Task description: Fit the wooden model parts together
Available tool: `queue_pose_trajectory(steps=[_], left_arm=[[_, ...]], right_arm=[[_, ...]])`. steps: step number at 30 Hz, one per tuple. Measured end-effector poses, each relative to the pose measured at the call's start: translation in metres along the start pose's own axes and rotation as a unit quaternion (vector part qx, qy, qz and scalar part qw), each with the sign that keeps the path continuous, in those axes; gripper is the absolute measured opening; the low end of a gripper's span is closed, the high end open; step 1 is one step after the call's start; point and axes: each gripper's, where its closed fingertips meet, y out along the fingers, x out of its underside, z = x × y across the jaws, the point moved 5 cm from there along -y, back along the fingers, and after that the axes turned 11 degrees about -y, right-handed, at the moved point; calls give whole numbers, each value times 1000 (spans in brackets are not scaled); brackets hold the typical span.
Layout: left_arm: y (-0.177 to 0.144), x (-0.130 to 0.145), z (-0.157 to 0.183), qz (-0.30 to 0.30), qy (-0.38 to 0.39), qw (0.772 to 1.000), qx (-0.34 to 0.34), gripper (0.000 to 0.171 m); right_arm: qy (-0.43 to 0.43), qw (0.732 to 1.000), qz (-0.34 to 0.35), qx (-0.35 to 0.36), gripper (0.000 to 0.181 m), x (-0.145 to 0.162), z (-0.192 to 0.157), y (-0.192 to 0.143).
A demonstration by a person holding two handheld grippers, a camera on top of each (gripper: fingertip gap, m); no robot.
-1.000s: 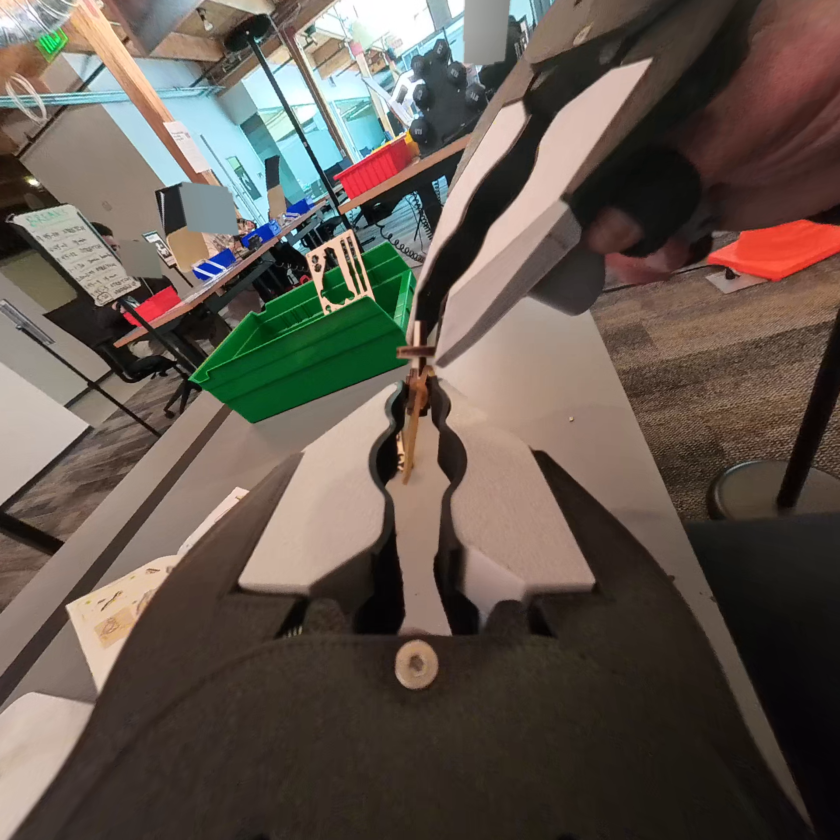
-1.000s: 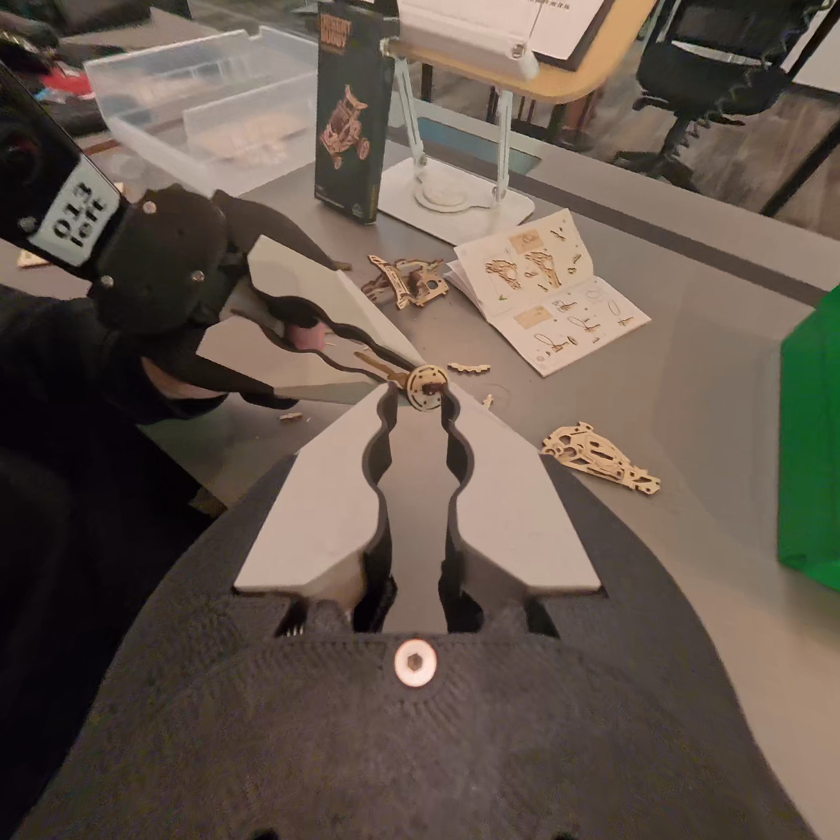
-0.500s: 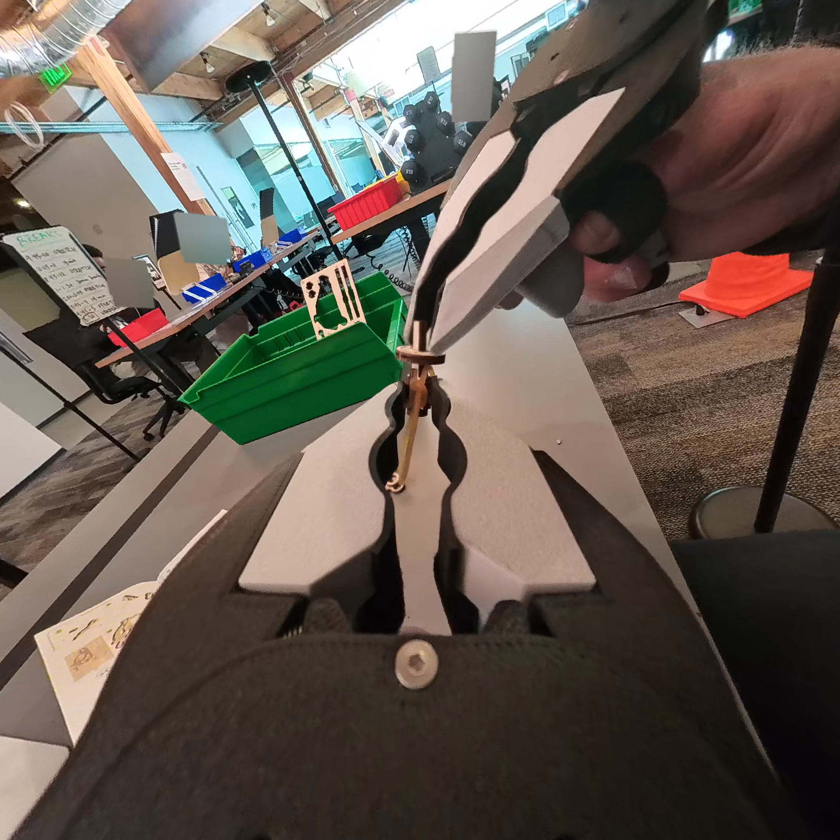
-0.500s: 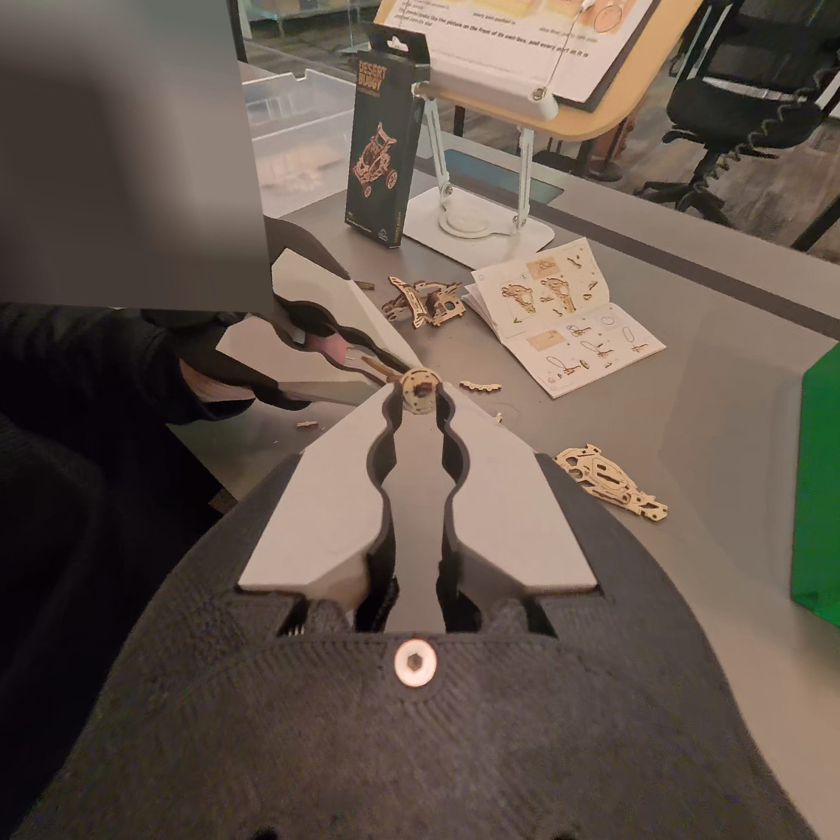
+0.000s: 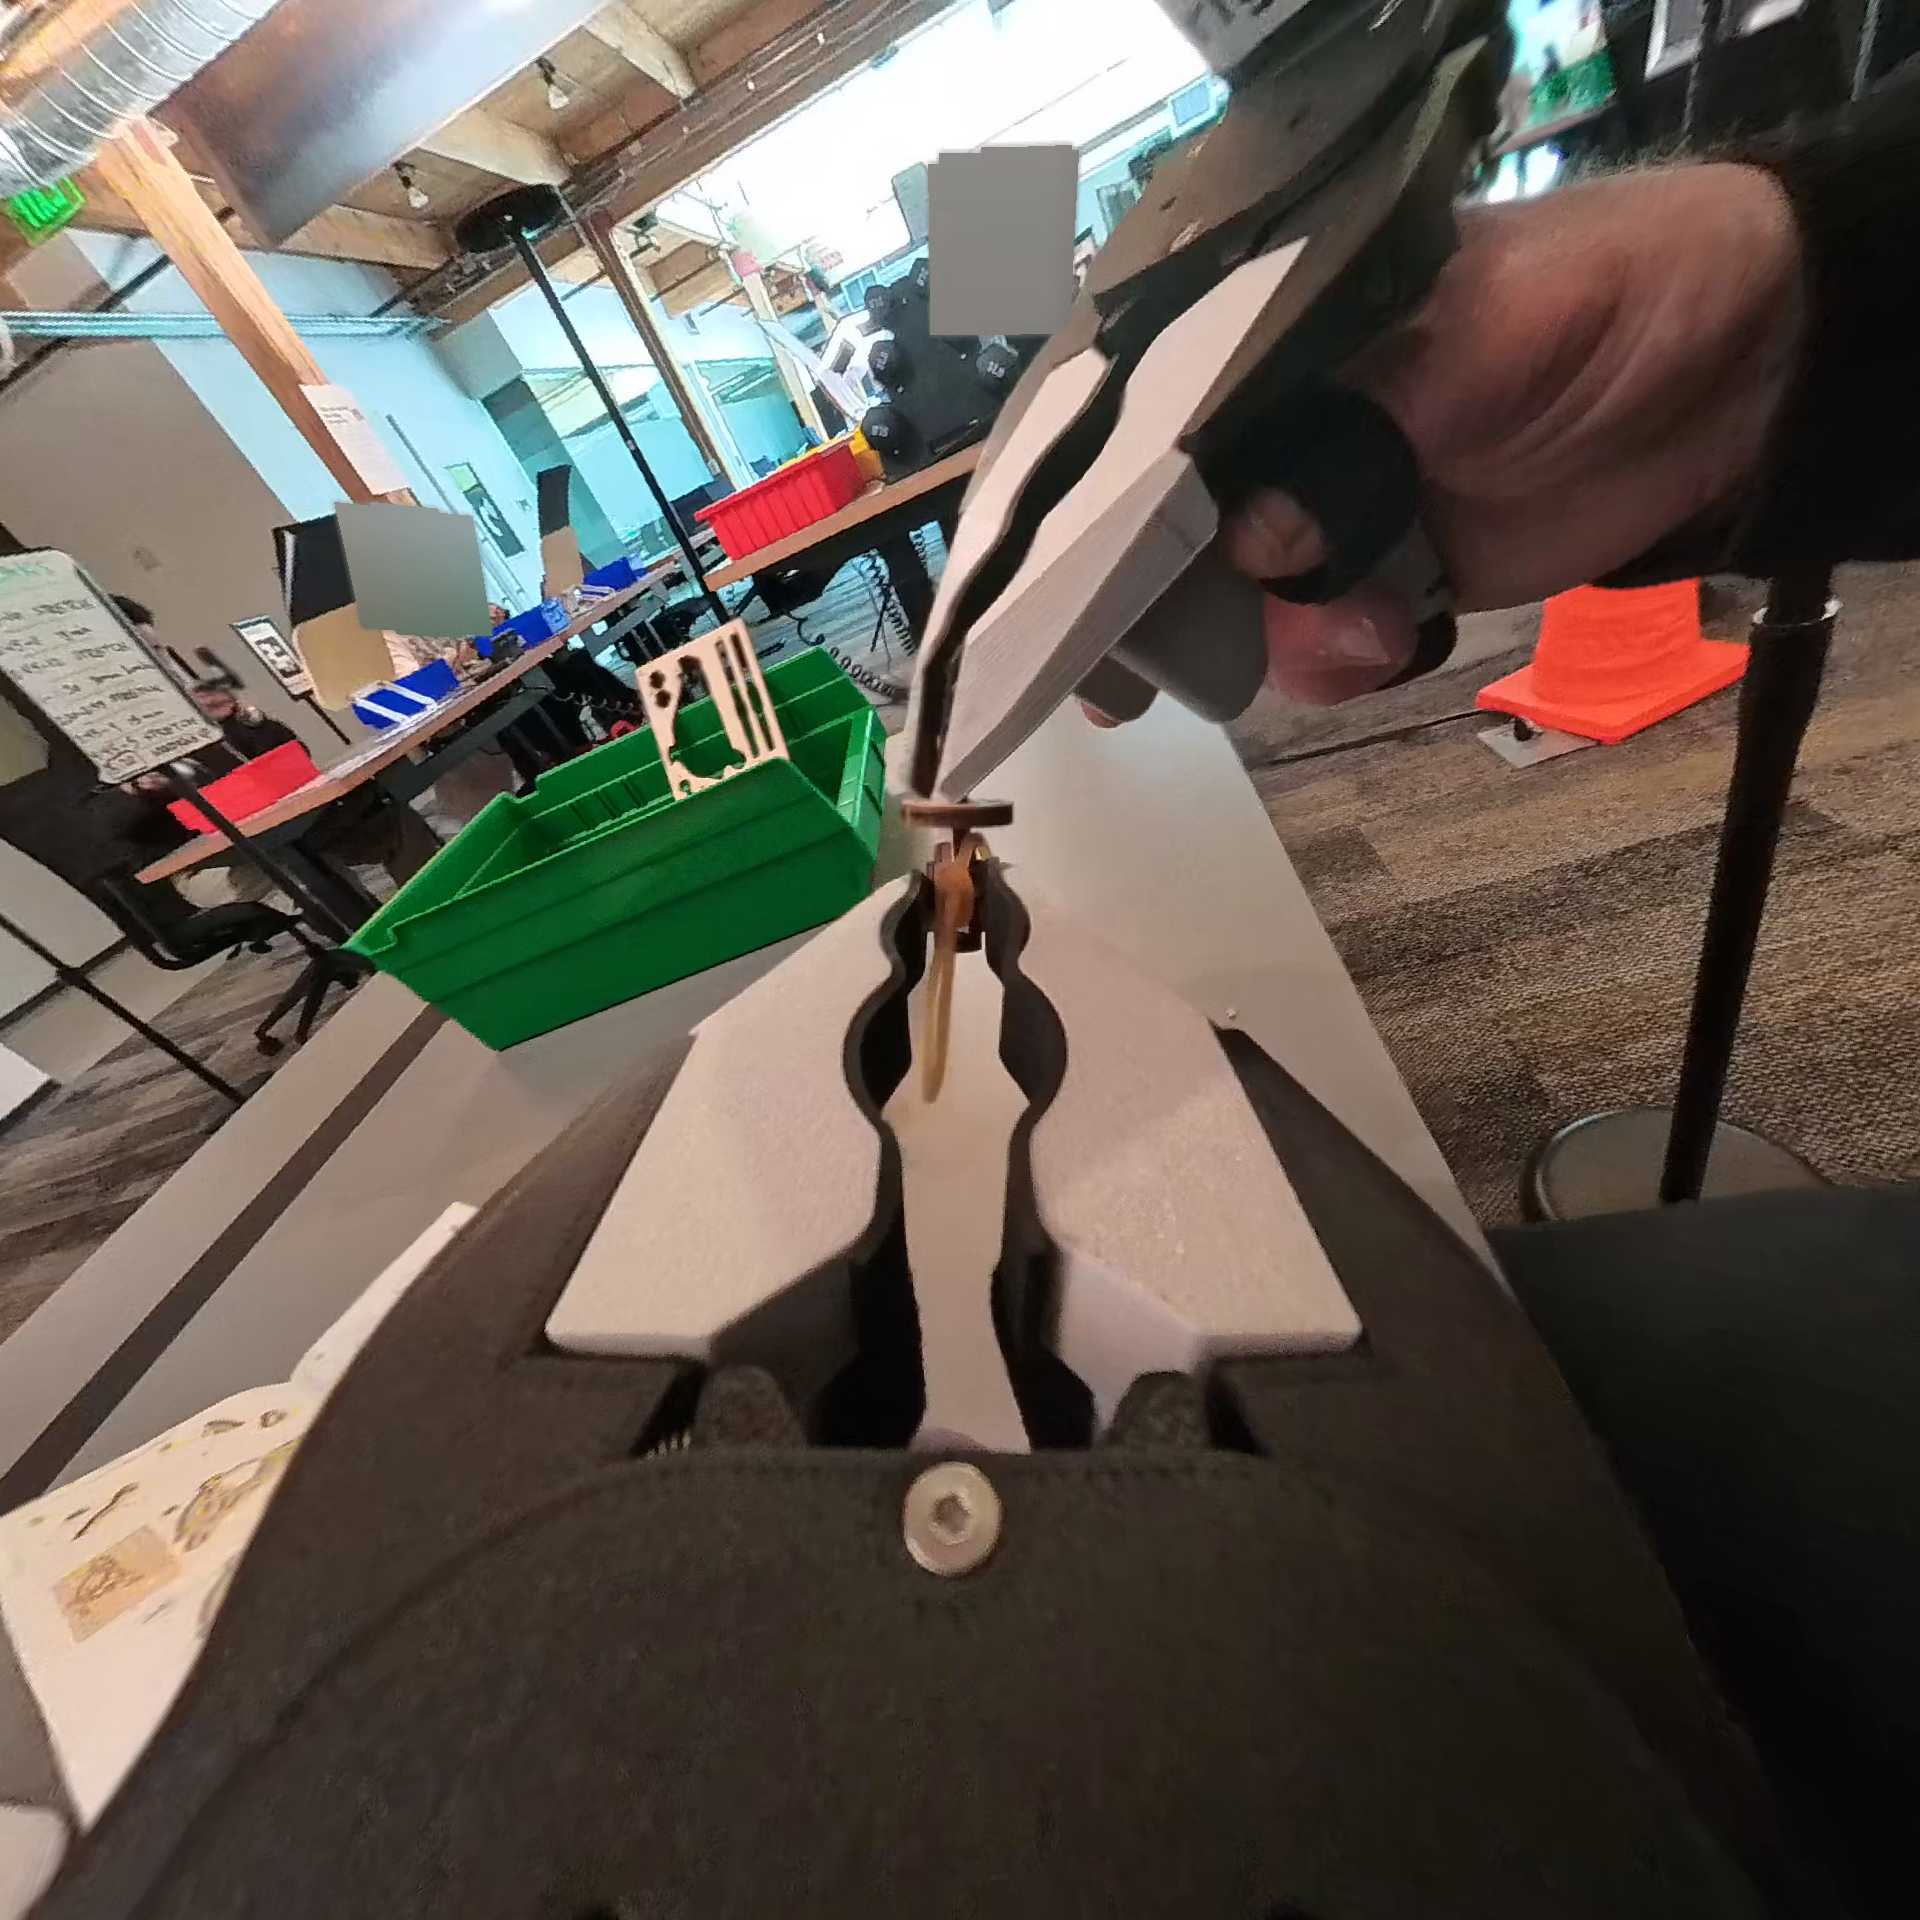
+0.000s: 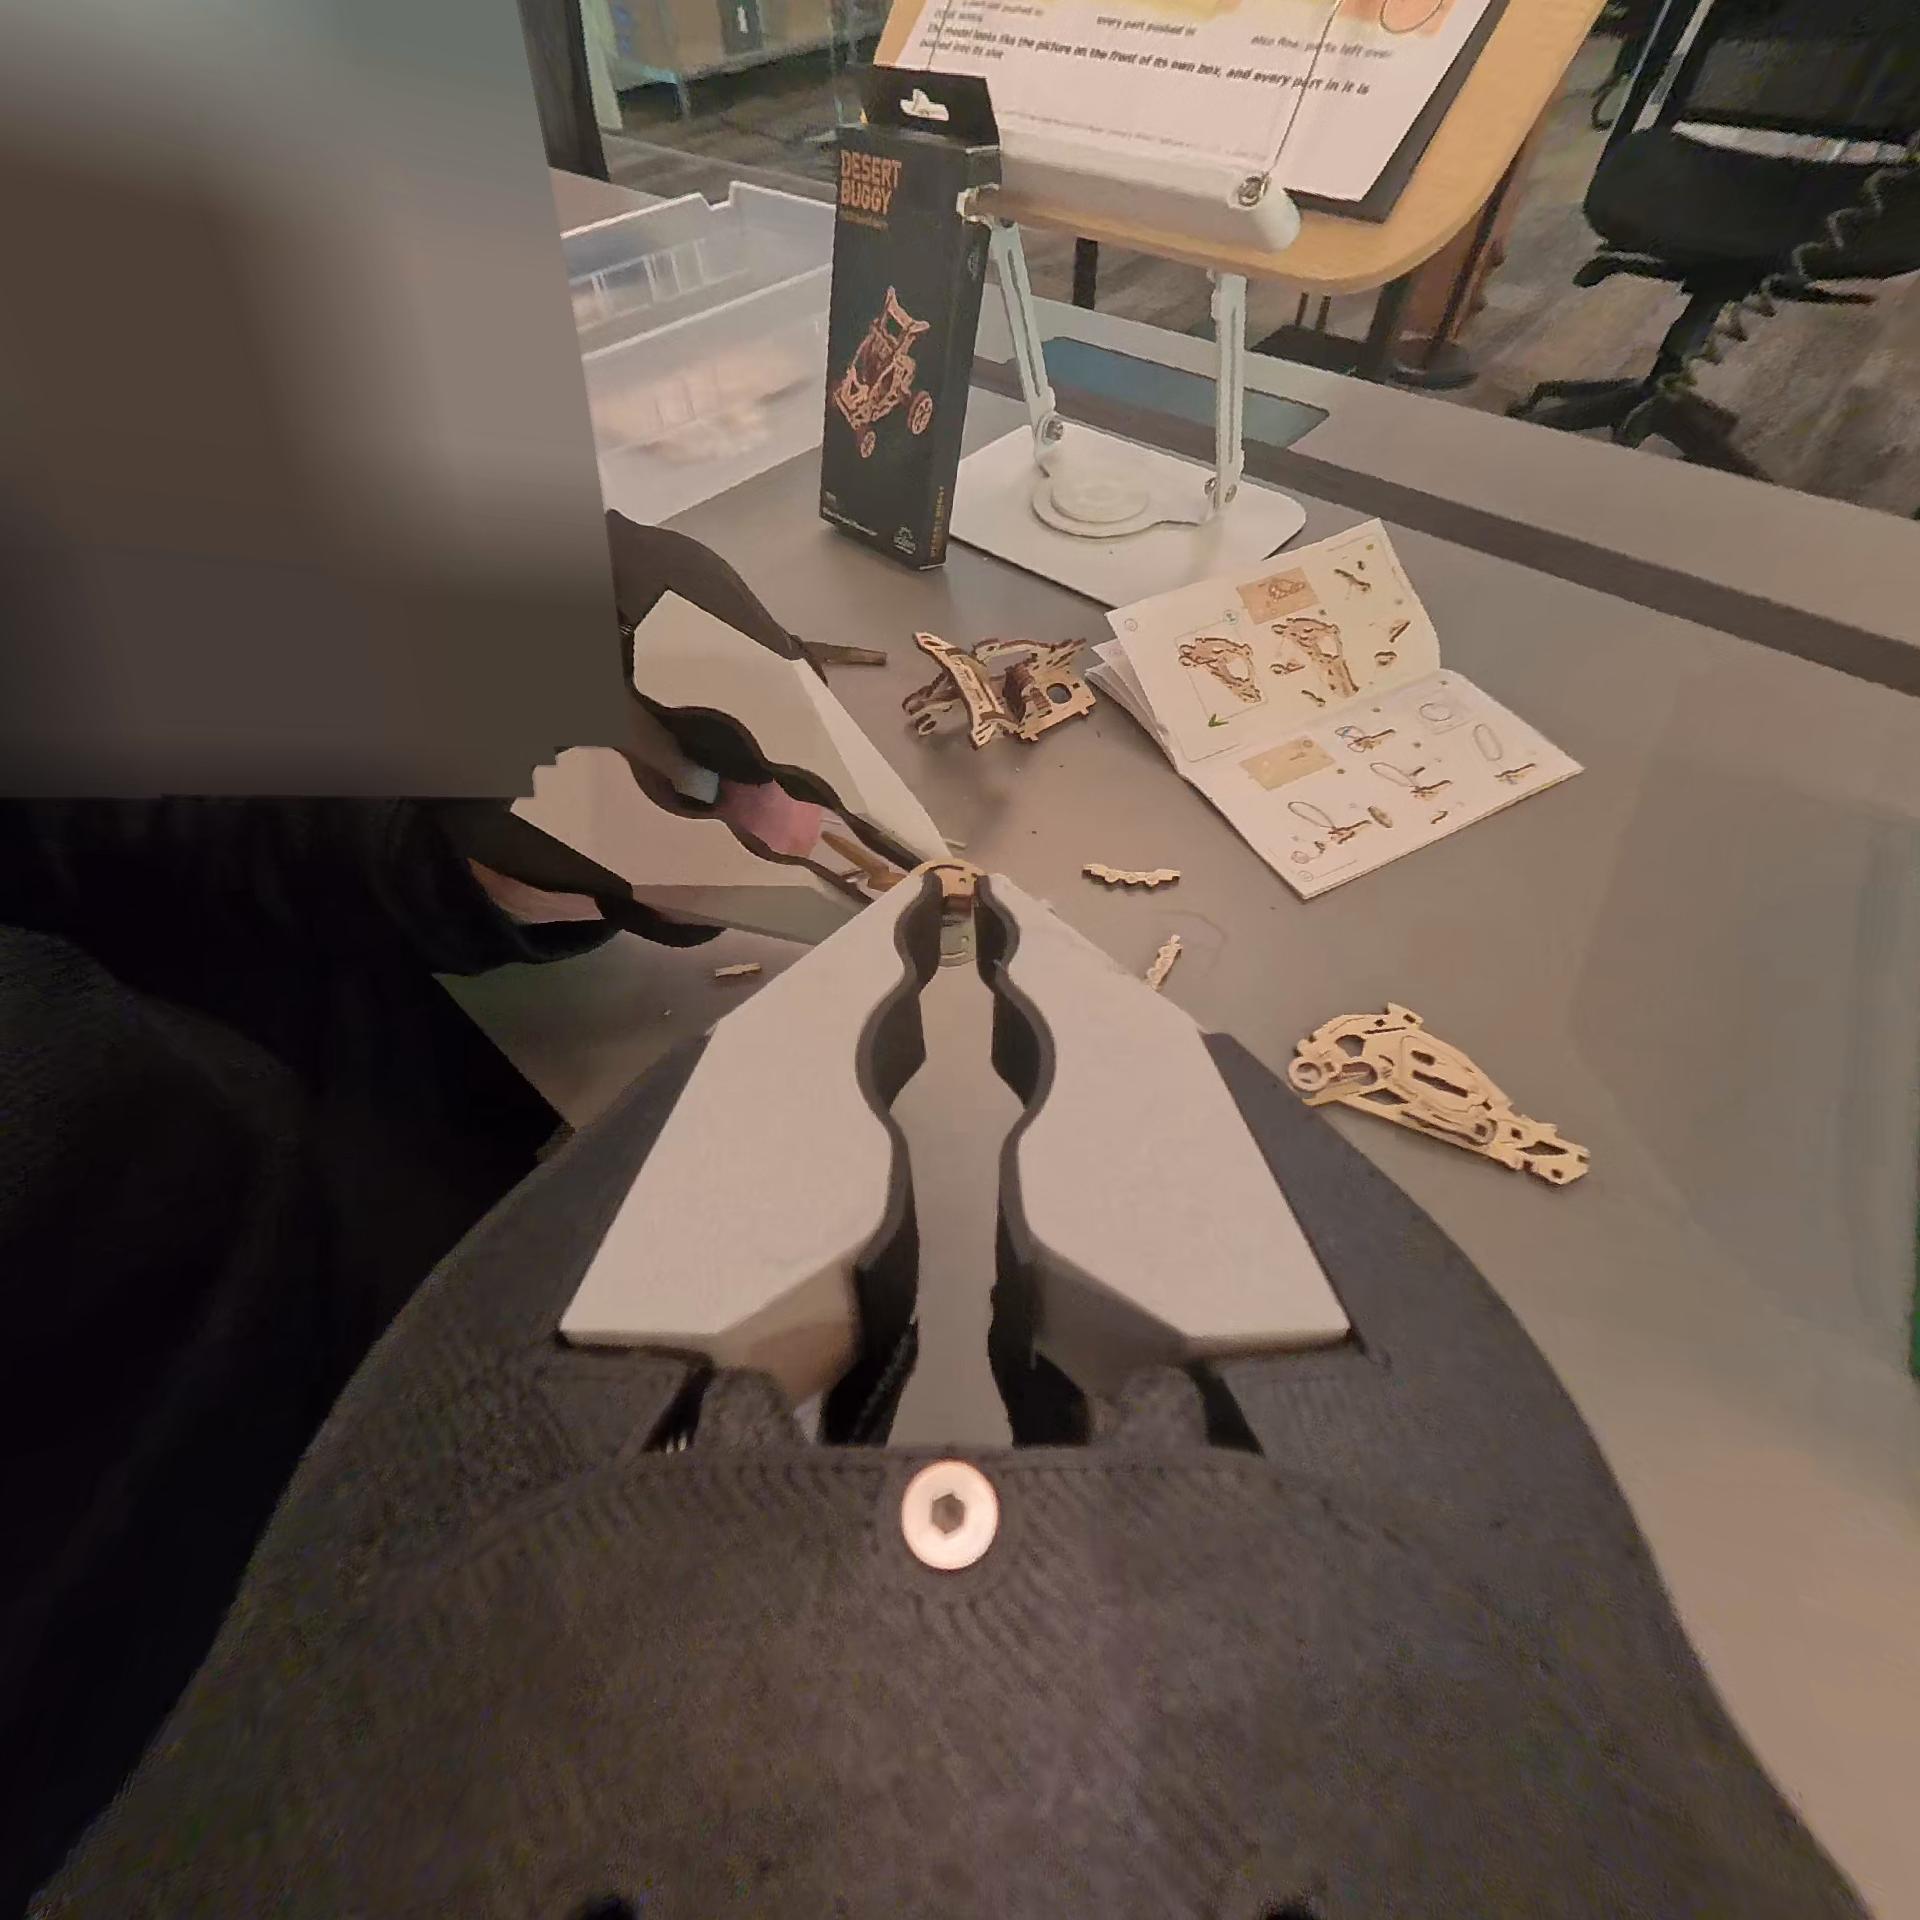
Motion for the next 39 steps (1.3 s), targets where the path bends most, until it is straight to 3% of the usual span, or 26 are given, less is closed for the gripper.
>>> queue_pose_trajectory(steps=[2,10,15,18,21,29,34,39], left_arm=[[0,0,-1,7,-18,1000,5,8],[0,3,1,3,-19,1000,16,8],[4,17,6,-25,-51,997,44,9],[5,35,11,-87,-69,992,64,25],[-6,50,15,-141,-78,984,81,26],[-12,70,16,-212,-163,956,118,8],[-5,85,20,-266,-160,942,131,0],[-3,85,20,-266,-164,940,138,0]], right_arm=[[11,1000,4,-4,8,1,1,-2],[-16,1000,-4,-4,3,5,-5,-1],[-13,1000,-25,-12,2,18,-7,2],[1,999,-37,-15,2,34,-8,7],[2,998,-57,-28,2,54,-13,13],[-55,988,-132,-64,2,96,-36,42],[-45,989,-121,-72,2,99,-37,46],[-29,991,-106,-75,4,101,-36,46]])
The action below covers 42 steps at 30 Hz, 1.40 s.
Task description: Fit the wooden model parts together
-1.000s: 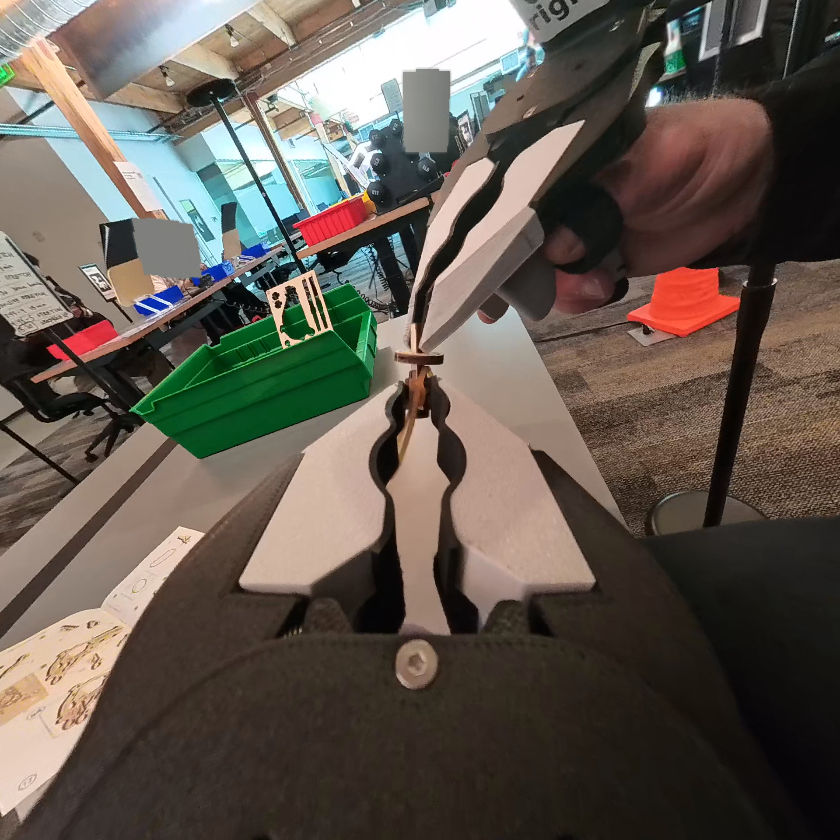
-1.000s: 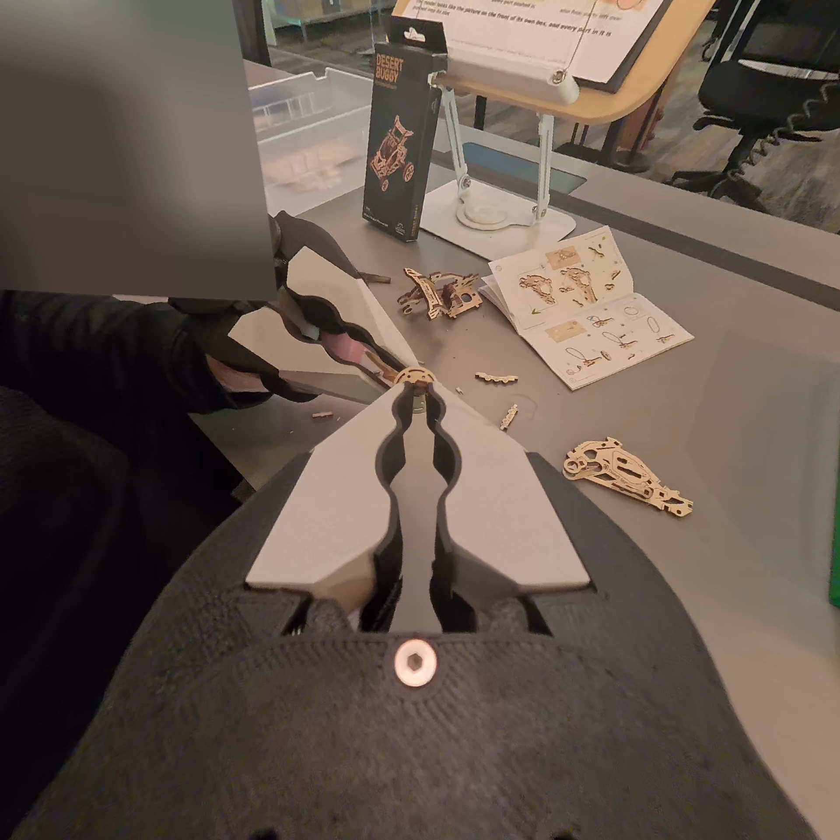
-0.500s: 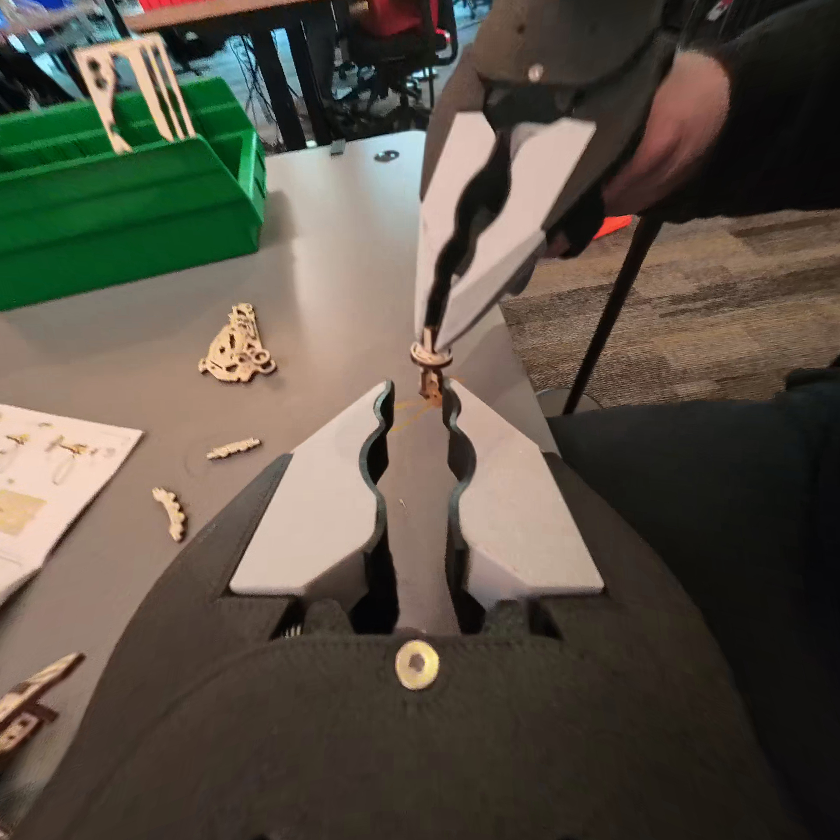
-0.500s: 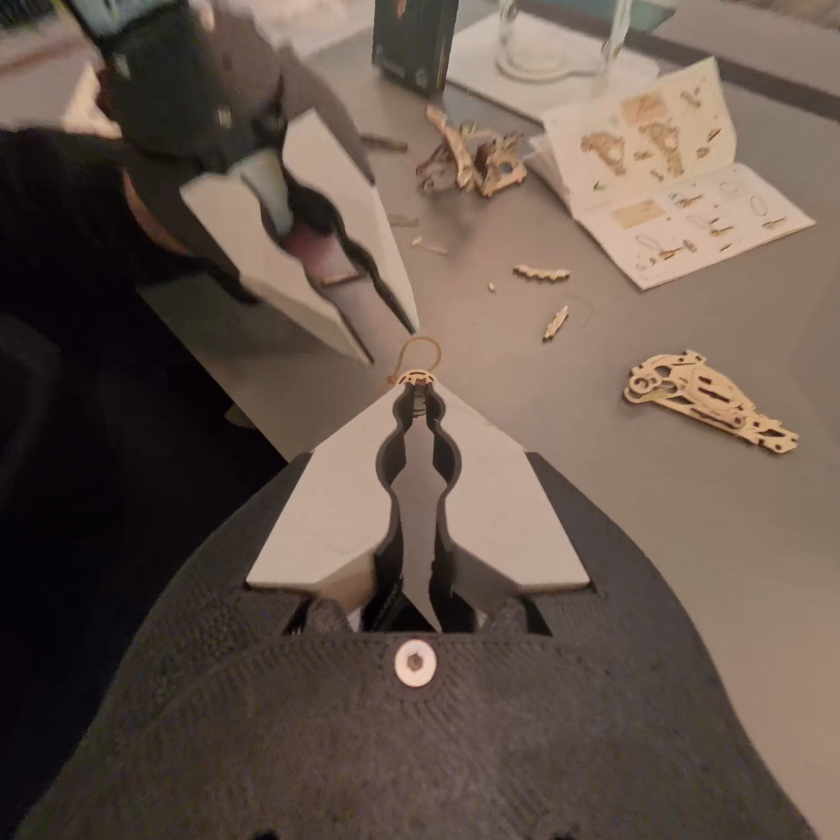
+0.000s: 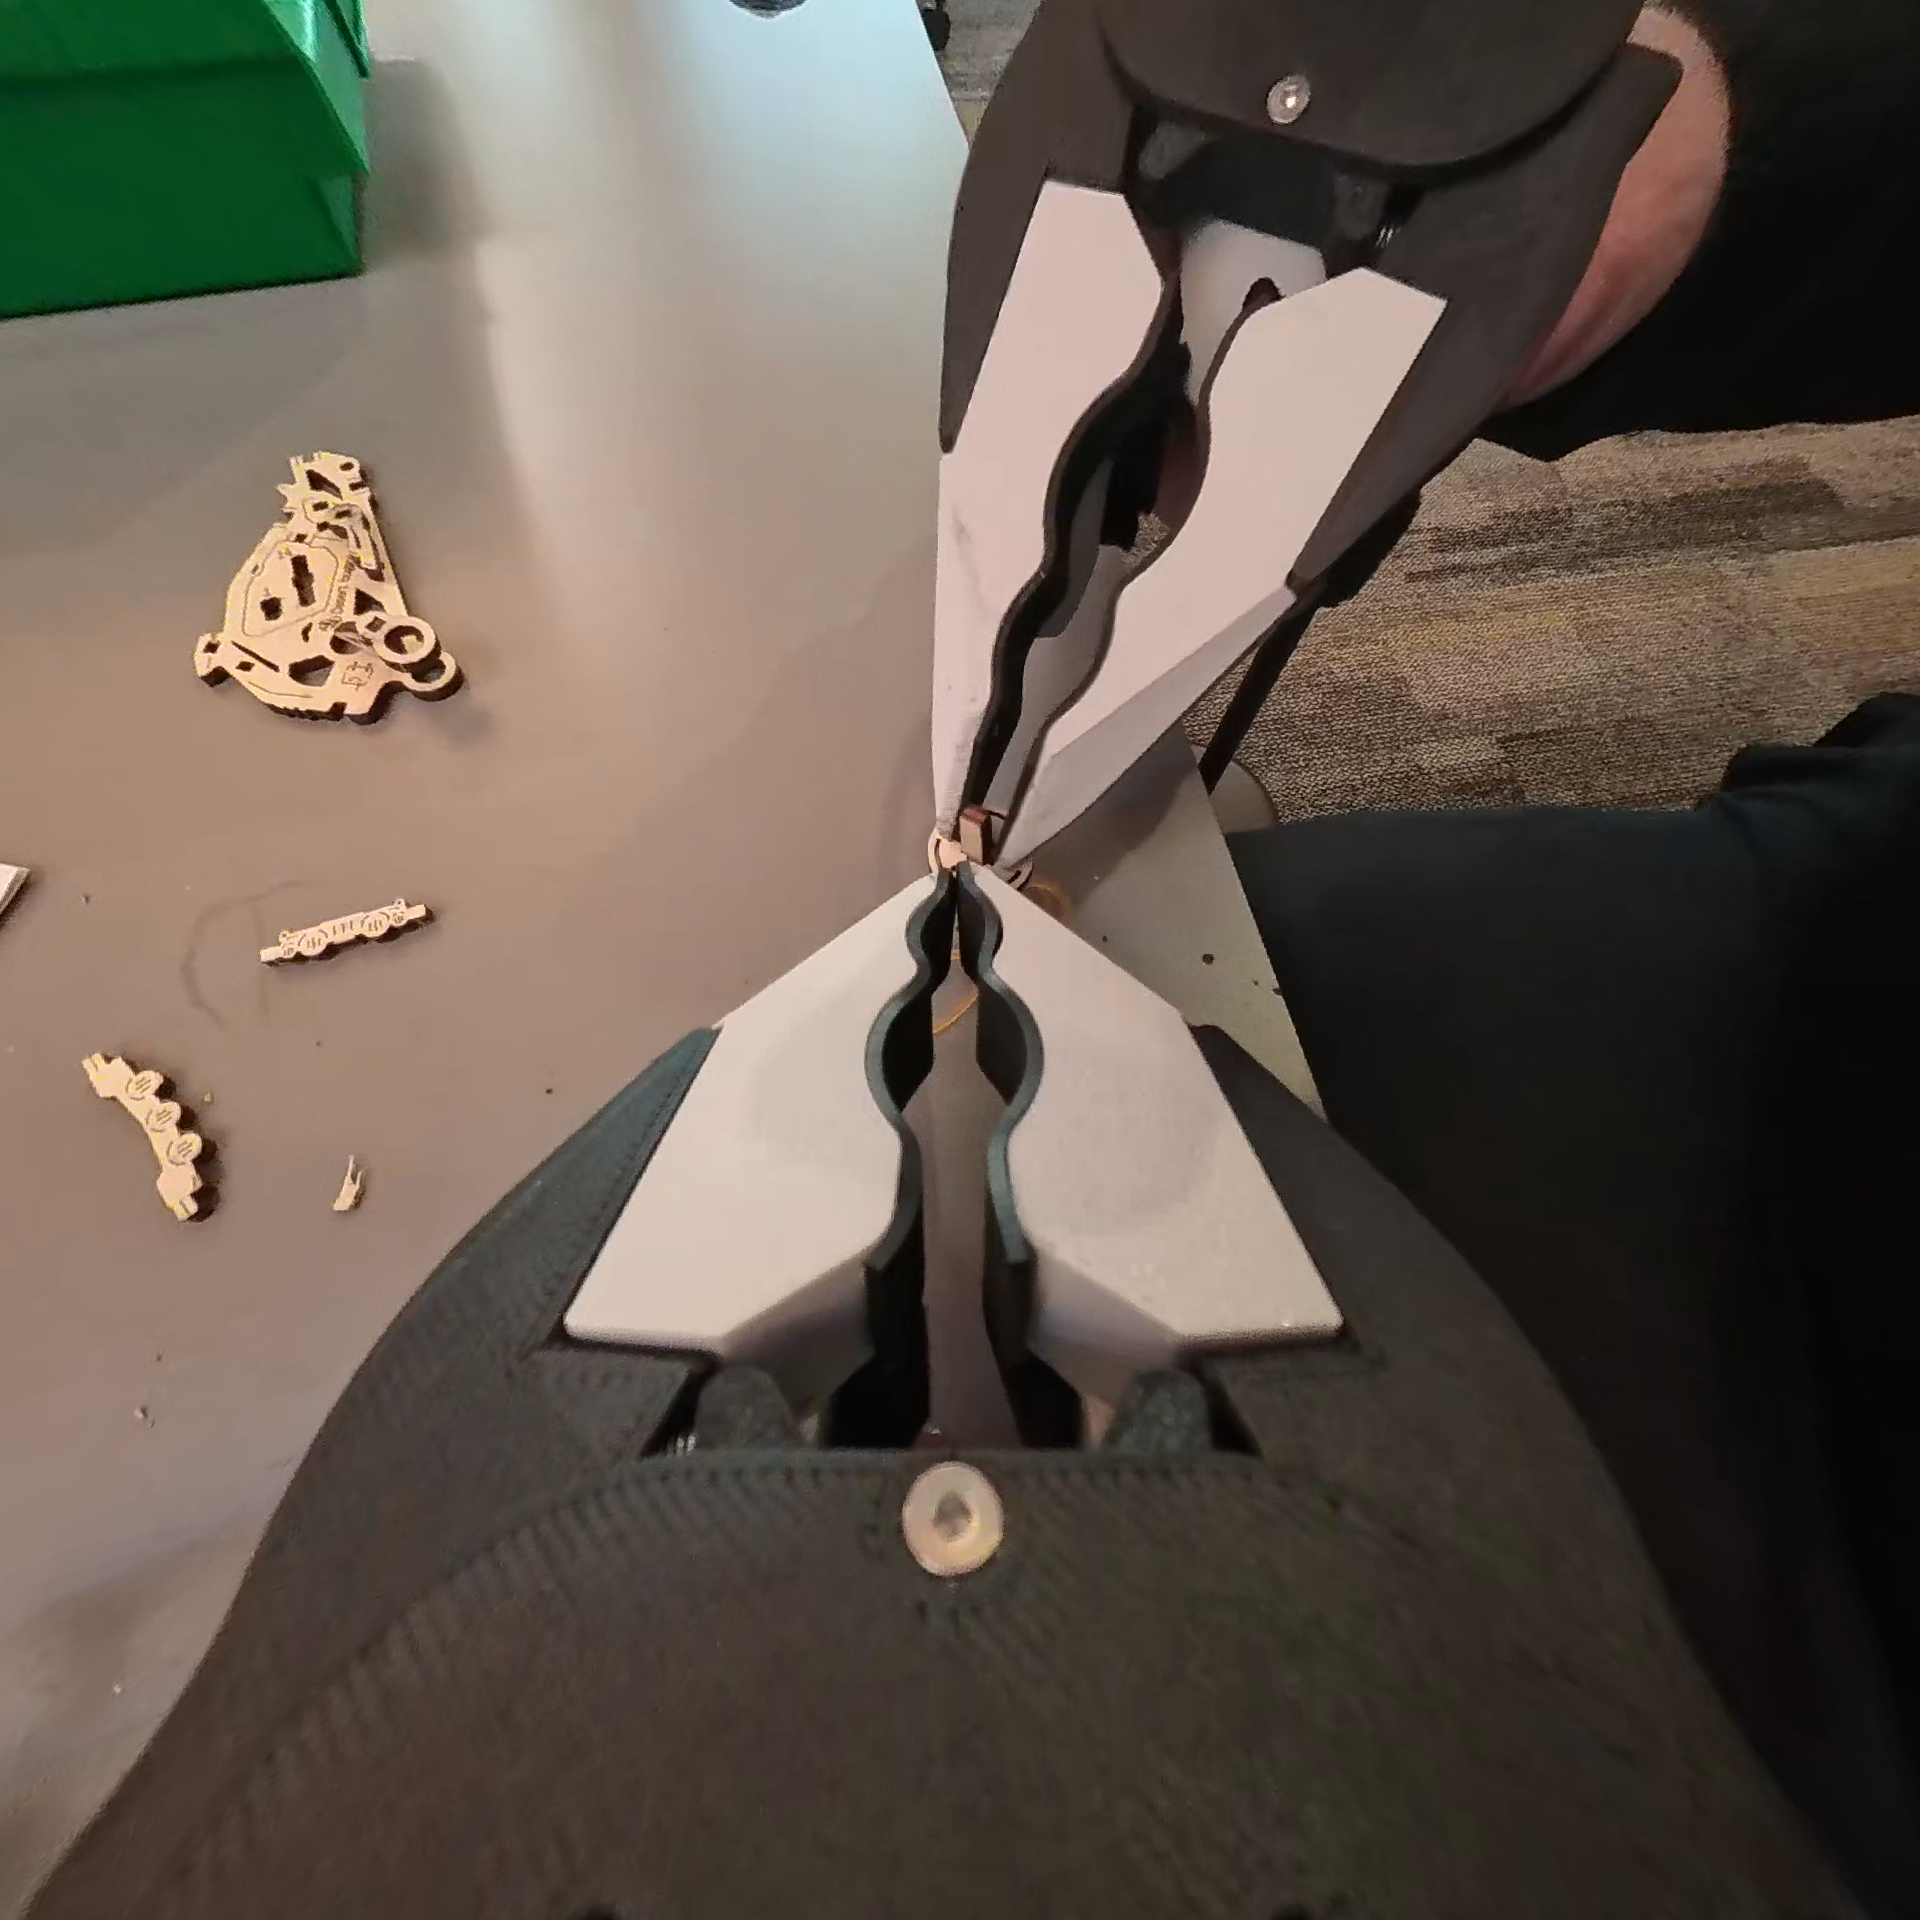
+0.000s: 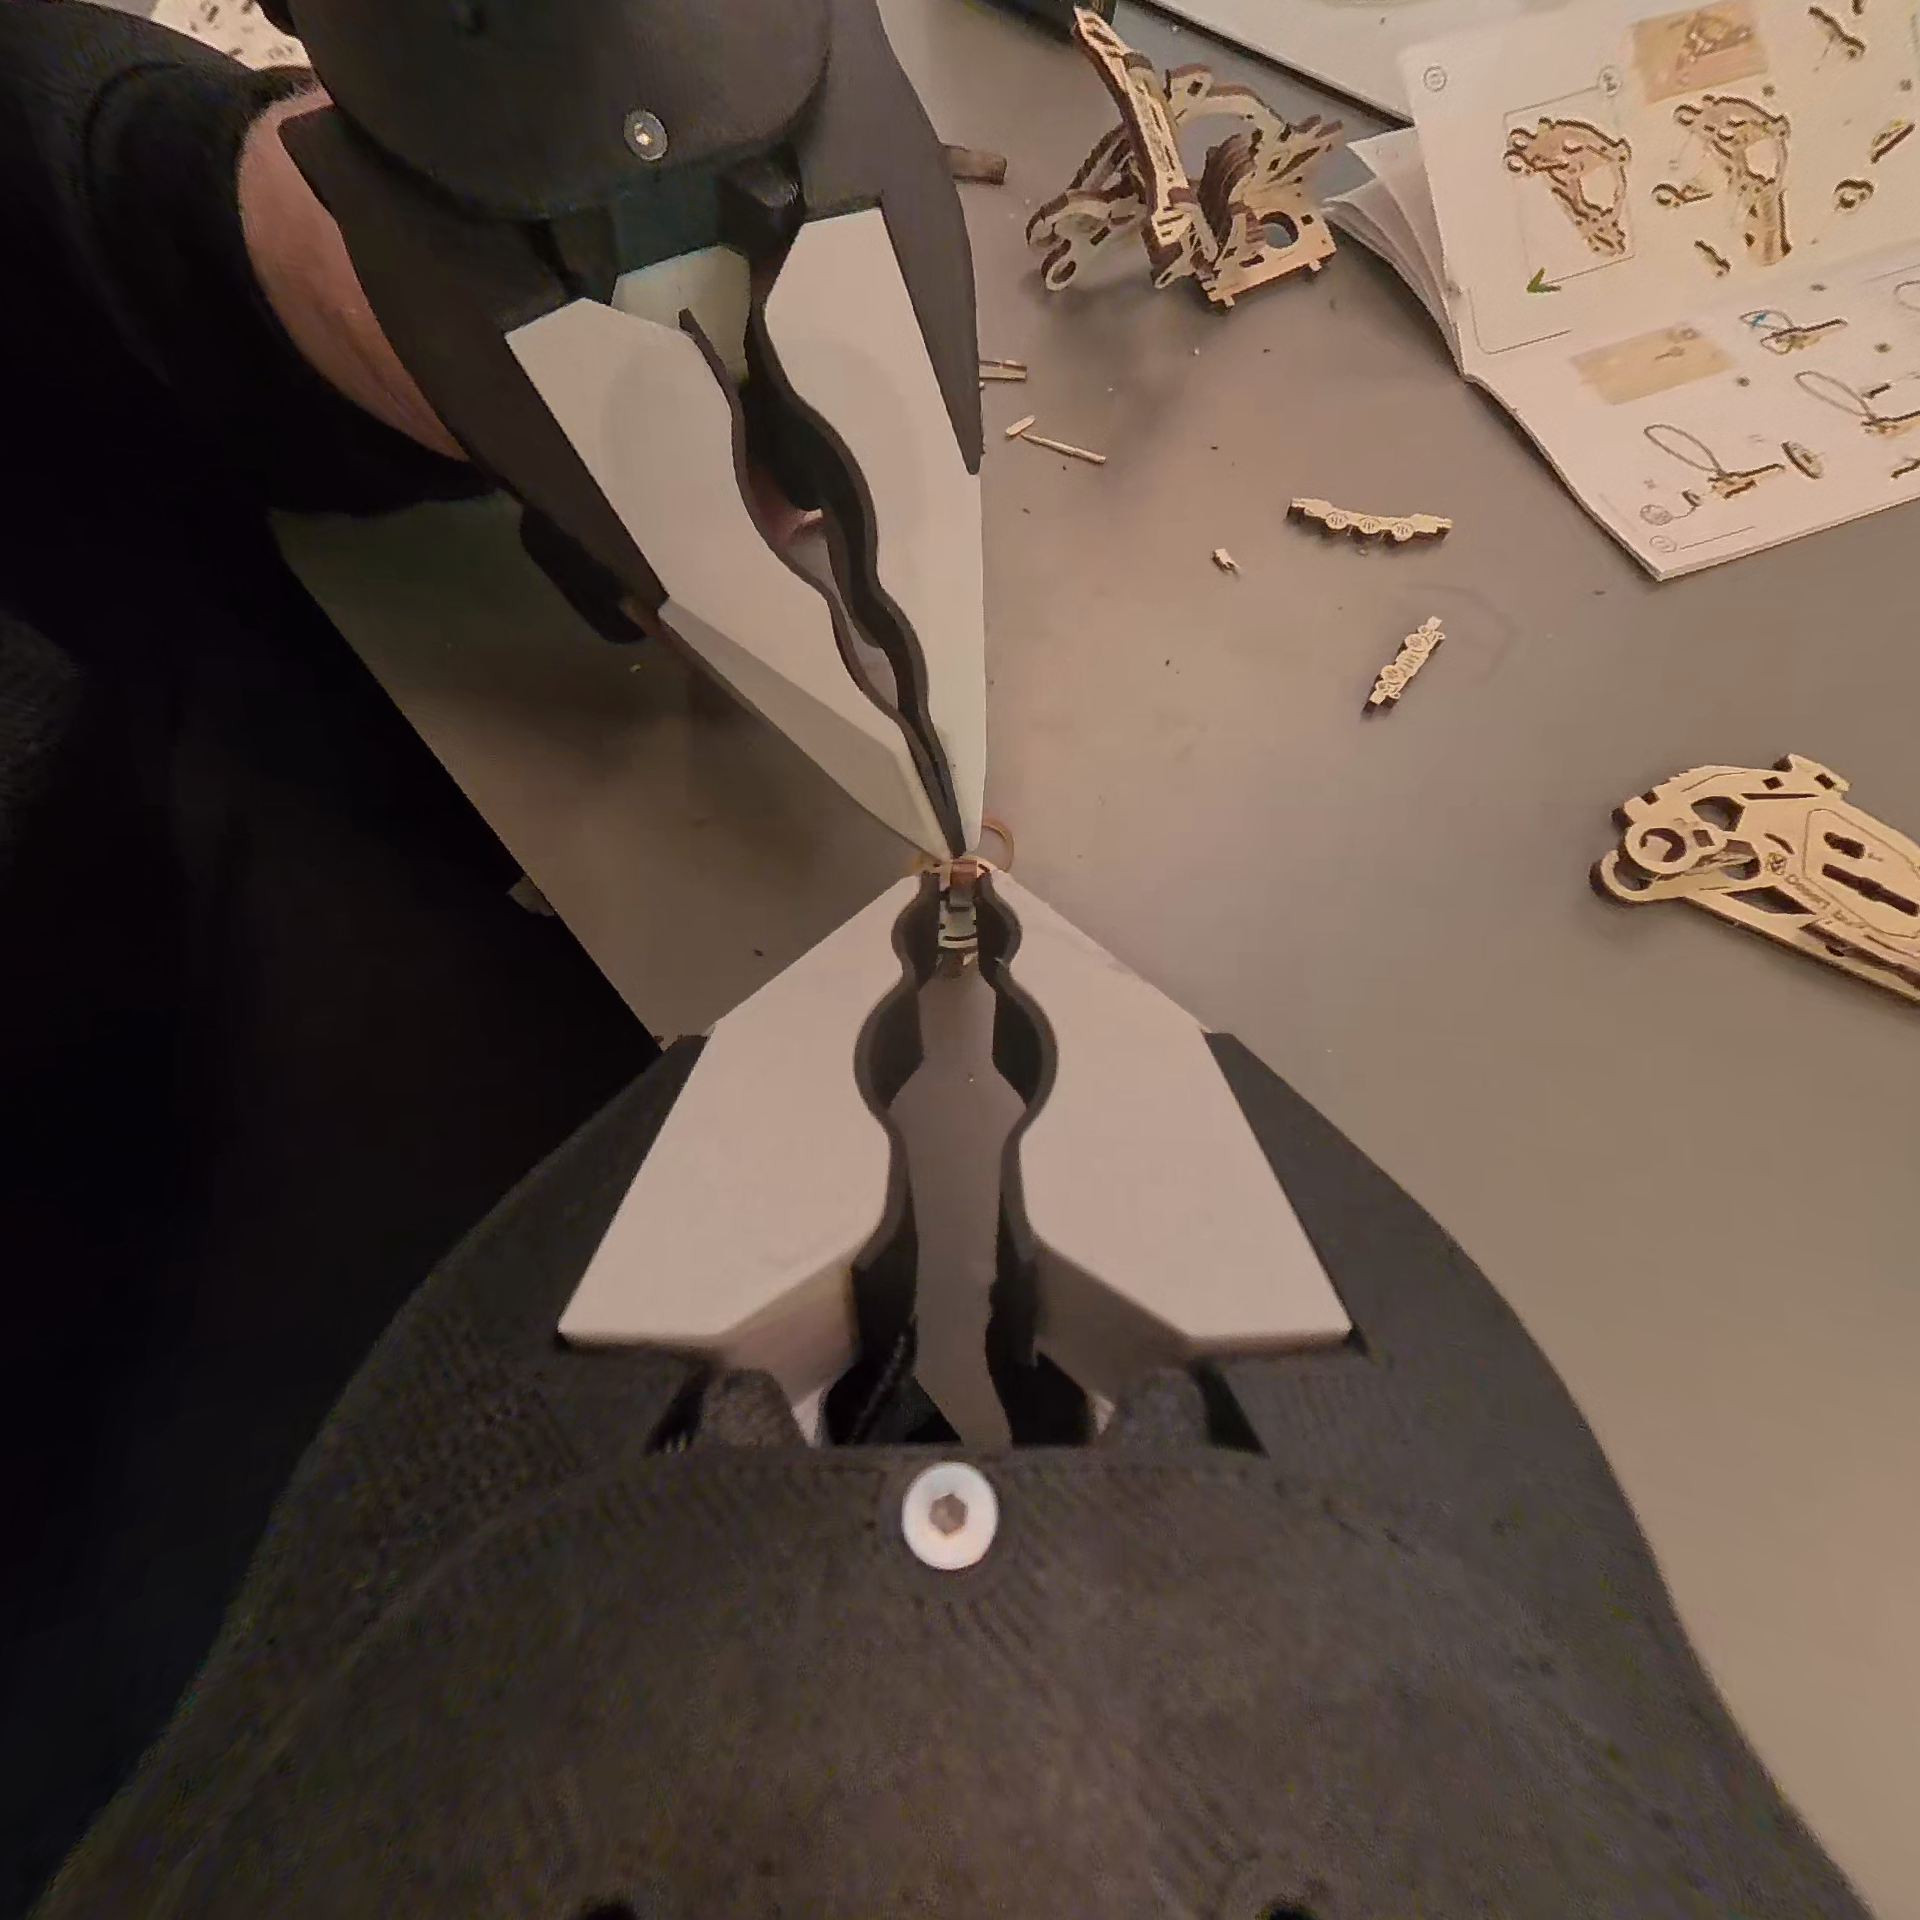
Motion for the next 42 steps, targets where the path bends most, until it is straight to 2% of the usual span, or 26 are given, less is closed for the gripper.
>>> queue_pose_trajectory(steps=[5,26,39,42], left_arm=[[1,-1,1,1,3,1000,-3,0],[8,-3,4,-12,-9,1000,-5,0],[3,0,0,-15,-26,999,12,0],[4,-1,5,-18,-11,1000,16,0]], right_arm=[[18,999,31,1,7,4,-2,-3],[46,997,59,22,0,13,-7,-5],[15,998,47,48,0,16,-8,-9],[12,998,47,49,0,16,-10,-10]])
